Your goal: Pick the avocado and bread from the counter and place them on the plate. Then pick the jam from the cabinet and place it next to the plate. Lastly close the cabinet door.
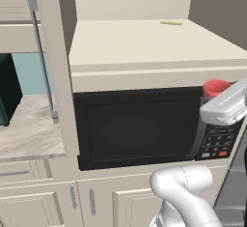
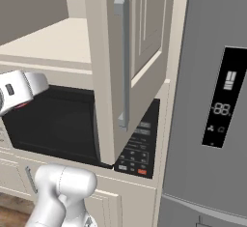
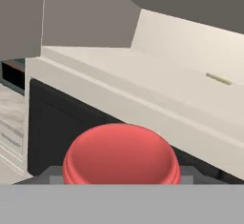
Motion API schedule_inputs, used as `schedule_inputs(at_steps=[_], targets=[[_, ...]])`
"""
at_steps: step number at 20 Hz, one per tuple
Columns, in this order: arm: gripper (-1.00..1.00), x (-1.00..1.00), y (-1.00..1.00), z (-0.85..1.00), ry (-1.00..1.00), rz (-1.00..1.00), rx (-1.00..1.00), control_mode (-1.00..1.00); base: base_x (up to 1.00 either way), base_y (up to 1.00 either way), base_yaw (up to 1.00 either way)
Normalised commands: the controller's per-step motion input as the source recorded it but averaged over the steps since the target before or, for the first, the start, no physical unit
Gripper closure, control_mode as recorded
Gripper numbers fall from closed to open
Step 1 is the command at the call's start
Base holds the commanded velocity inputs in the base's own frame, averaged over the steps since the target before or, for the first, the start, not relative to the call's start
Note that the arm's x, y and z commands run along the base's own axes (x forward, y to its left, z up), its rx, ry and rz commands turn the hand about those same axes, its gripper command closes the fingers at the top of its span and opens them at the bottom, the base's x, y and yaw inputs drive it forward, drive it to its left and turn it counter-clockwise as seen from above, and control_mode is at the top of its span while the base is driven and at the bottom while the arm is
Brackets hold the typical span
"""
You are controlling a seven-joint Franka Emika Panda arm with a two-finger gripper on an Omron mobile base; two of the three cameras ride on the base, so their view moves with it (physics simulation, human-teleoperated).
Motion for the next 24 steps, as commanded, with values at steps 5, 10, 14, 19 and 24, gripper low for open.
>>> schedule_inputs(at_steps=[5, 10, 14, 19, 24], targets=[[1.0, -0.01, 0.03, -0.04, 0.05, 0.02, -0.03, -1.0, 0.0, 0.0, 0.0], [1.0, 0.0, 0.0, 0.0, 0.0, 0.0, 0.0, 1.0, -0.31, -0.03, 0.03], [1.0, 0.0, 0.0, 0.0, 0.0, 0.0, 0.0, 1.0, -0.97, -0.15, 0.0], [1.0, 0.0, 0.0, 0.0, 0.0, 0.0, 0.0, 1.0, -1.0, -0.09, 0.0], [1.0, 0.0, 0.0, 0.0, 0.0, 0.0, 0.0, 1.0, -1.0, 0.0, 0.0]])
